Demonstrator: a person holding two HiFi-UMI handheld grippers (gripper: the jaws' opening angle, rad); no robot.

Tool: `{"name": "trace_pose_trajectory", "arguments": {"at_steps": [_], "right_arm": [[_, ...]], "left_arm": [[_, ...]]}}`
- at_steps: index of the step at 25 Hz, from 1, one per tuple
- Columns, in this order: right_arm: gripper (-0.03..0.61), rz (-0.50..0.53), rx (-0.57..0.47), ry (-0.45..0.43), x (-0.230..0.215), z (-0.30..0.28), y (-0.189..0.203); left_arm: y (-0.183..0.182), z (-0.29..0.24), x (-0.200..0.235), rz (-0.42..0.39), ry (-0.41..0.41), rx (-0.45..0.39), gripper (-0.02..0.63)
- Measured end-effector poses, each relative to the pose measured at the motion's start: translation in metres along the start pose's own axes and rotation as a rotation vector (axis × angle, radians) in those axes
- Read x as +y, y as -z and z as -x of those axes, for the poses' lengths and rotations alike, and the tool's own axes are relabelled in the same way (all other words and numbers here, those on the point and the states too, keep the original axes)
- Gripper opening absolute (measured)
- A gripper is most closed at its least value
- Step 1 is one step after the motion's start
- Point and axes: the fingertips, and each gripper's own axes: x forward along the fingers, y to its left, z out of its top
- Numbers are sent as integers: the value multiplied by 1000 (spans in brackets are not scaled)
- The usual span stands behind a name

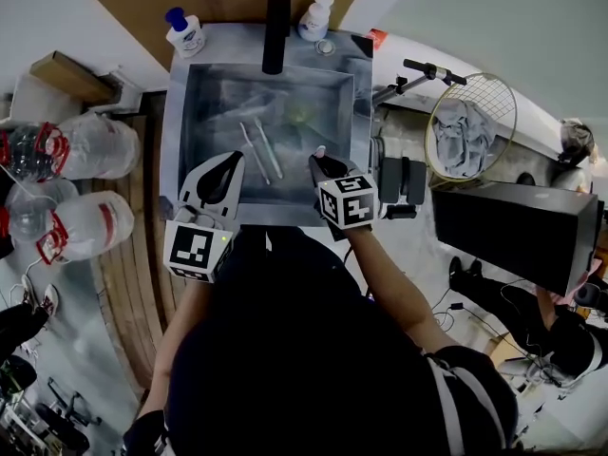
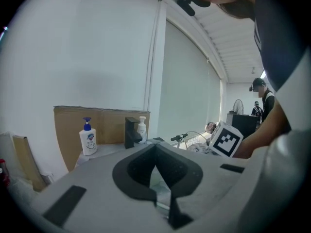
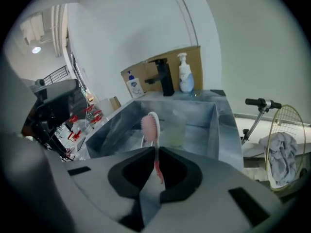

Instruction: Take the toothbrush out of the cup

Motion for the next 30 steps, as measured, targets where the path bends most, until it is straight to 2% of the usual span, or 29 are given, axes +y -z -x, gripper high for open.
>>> {"name": "trace_pose_trajectory", "arguments": {"at_steps": [6,12,20,25,30], "right_arm": [[49,44,192,-73,16,-62,7],[49,-18,316,-39,2,-114,18],[49,-29,349,51,-1,-161,16],[48,-41,348,133,-6,-180,17],[51,-70,342,149,-8,-182,19]], "left_arm": [[4,14,10,9,-55,6,20],[10,32,31,33,-142,12,20],[23,53,60,77,-247,38,20],[25,58,69,85,-274,43,20],[27,58,75,89,-279,44,20]]}}
